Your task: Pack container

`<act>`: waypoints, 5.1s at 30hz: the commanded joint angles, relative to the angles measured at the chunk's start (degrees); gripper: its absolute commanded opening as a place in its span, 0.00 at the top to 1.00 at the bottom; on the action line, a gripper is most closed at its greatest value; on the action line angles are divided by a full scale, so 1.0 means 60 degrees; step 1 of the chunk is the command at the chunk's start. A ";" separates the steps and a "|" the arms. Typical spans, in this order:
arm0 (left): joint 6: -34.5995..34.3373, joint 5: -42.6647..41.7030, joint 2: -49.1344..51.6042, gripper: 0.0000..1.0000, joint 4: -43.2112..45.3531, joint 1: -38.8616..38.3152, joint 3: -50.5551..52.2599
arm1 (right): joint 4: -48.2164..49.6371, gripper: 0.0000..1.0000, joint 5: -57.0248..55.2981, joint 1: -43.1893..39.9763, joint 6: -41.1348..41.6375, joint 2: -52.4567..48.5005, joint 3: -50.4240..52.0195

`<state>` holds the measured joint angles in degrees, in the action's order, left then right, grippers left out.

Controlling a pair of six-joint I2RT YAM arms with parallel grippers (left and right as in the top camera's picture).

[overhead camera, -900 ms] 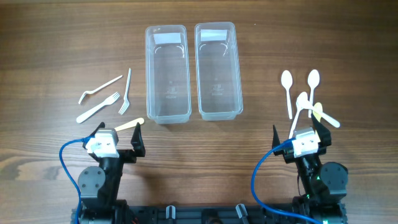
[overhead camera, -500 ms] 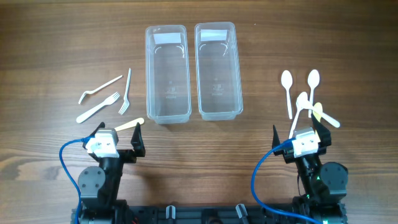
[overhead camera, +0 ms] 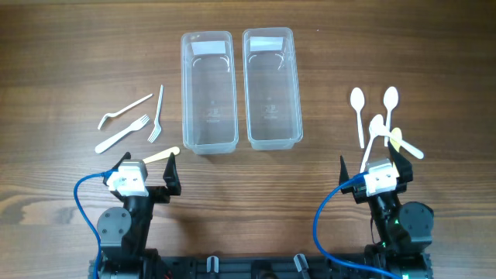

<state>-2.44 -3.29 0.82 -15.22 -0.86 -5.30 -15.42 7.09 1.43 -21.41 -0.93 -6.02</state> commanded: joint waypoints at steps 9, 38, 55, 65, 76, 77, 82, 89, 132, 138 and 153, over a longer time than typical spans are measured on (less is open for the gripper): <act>-0.0863 0.0157 0.0299 0.00 -0.0040 -0.0051 -0.0896 | 0.0022 0.00 0.0113 -0.0029 -0.0178 0.0084 0.0007; -0.1137 0.1993 1.5245 0.01 -0.5082 0.0076 -1.1245 | 0.0022 0.00 0.0113 -0.0029 -0.0175 0.0084 0.0007; 0.1330 0.0947 1.7886 0.53 -0.4350 0.0076 -1.1242 | 0.0022 0.00 0.0113 -0.0029 -0.0178 0.0084 0.0007; 0.1392 0.0947 1.8444 0.55 -0.4258 0.0127 -1.1242 | 0.0022 0.00 0.0113 -0.0029 -0.0178 0.0084 0.0007; 0.1406 0.0947 1.9026 0.96 -0.4167 0.0189 -1.1245 | 0.0022 0.00 0.0113 -0.0029 -0.0175 0.0084 0.0007; 0.1406 0.0951 1.9023 0.96 -0.4138 0.0189 -1.1245 | 0.0022 0.00 0.0113 -0.0029 -0.0178 0.0084 0.0007; 0.1399 0.1541 1.8662 0.96 -0.4317 0.0248 -1.2061 | 0.0022 0.00 0.0113 -0.0029 -0.0178 0.0084 0.0007; 0.0040 0.1515 1.7843 0.96 -0.5464 0.0375 -1.5475 | 0.0022 0.00 0.0113 -0.0029 -0.0175 0.0084 0.0007; -0.3880 0.0994 1.8404 0.17 -0.7198 -0.1013 -1.6156 | 0.0022 0.00 0.0113 -0.0029 -0.0178 0.0084 0.0007; -0.6859 0.0991 1.8404 0.00 -0.7286 0.0648 -1.6152 | 0.0022 0.00 0.0113 -0.0029 -0.0178 0.0084 0.0007; -1.3304 0.2397 1.8699 0.22 -0.8032 0.1872 -1.5354 | 0.0022 0.00 0.0113 -0.0029 -0.0178 0.0084 0.0007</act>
<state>-67.64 5.87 111.77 -63.72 10.50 -100.57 -15.44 7.09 1.43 -22.02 -0.89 -5.96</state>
